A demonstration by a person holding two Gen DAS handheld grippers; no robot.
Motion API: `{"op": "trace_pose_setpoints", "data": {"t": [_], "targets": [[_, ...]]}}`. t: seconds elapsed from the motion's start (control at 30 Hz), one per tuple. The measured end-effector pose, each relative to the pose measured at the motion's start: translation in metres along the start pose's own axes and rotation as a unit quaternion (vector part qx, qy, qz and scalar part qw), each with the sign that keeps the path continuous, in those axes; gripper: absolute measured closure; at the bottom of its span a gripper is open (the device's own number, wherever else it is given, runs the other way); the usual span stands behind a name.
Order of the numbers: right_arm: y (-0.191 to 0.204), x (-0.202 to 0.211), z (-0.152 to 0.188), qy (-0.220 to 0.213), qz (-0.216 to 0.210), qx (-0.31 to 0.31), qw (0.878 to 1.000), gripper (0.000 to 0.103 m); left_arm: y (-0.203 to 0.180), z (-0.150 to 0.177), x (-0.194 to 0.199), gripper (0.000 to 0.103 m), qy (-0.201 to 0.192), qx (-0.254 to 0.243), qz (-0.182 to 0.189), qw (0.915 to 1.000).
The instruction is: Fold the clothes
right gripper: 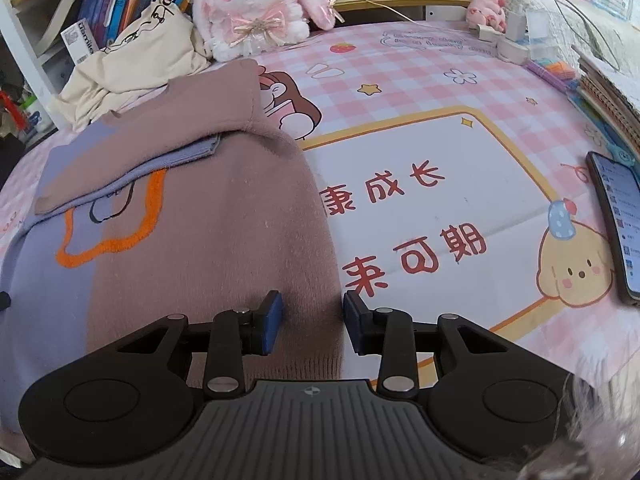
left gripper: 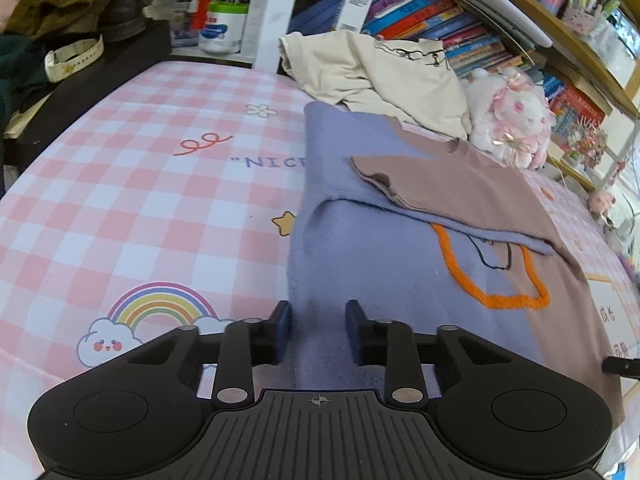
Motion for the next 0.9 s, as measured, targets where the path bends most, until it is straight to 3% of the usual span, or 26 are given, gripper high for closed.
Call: {"op": "trace_pose_setpoints", "data": {"t": [0.07, 0.2, 0.33, 0.67, 0.83, 0.9], "targets": [[0.001, -0.001, -0.001, 0.001, 0.000, 0.005, 1.000, 0.069, 0.001, -0.001, -0.002, 0.087, 0.000, 0.004, 0.000, 1.0000], [0.001, -0.002, -0.001, -0.001, -0.013, 0.003, 1.000, 0.086, -0.003, -0.003, -0.005, 0.092, -0.005, -0.004, -0.001, 1.0000], [0.000, 0.000, -0.001, -0.015, -0.006, 0.001, 1.000, 0.089, -0.010, -0.006, -0.008, 0.093, -0.004, -0.010, 0.003, 0.9999], [-0.018, 0.008, 0.002, -0.030, 0.006, -0.030, 0.999, 0.088, -0.032, -0.008, -0.011, 0.093, 0.005, -0.038, 0.020, 0.9991], [-0.020, 0.010, 0.002, -0.035, 0.004, -0.041, 0.999, 0.073, -0.027, -0.007, -0.009, 0.088, 0.024, -0.014, 0.030, 0.9992], [-0.021, 0.011, 0.003, -0.032, 0.003, -0.039, 0.999, 0.073, -0.026, -0.004, -0.006, 0.085, 0.025, -0.014, 0.031, 0.9991]]}}
Point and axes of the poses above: each gripper's, at about its wrist camera, not at the fingertips, and x roughly against the way its jaws point, y to its left, z to its underside, the point moved 5 cm from there along -x, roughly the way its jaws point, and after that the axes turned 15 degrees about -z, right-handed, at the moved point
